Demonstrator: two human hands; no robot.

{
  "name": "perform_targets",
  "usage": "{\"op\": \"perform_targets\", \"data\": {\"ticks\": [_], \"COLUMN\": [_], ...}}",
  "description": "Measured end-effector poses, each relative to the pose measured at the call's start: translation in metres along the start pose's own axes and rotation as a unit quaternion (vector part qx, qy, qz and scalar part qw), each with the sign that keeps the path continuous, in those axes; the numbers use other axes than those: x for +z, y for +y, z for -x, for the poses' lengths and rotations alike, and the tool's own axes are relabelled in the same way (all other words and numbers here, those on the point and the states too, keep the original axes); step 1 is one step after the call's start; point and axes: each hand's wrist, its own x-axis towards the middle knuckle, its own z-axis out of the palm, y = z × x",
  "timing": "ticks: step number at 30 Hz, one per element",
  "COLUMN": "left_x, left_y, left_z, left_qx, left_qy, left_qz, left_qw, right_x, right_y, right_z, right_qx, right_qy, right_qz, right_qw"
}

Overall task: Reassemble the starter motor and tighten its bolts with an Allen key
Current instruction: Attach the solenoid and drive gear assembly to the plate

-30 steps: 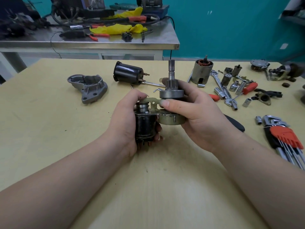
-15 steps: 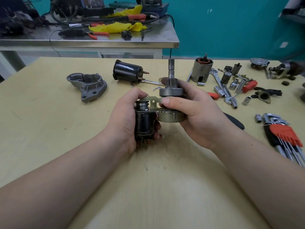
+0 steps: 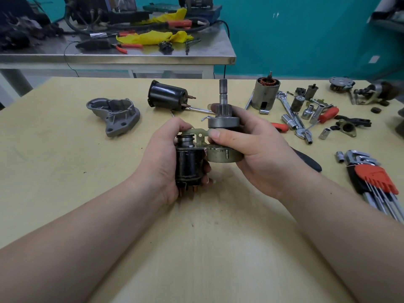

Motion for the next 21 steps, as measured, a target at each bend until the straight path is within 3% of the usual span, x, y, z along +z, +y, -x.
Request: {"op": "perform_targets", "data": {"ticks": [21], "left_x": [-0.0011], "left_y": [0.0011], "left_z": [-0.0005], "left_qx": [-0.005], "left_qy": [0.004], "left_qz": [-0.017], "left_qw": [1.000], "right_x": [-0.0053], "right_y": [0.0037], "right_z": [-0.0046], "right_qx": [0.016], "right_qy": [-0.007], "right_qz": [-0.003], "right_qw": [1.000]}}
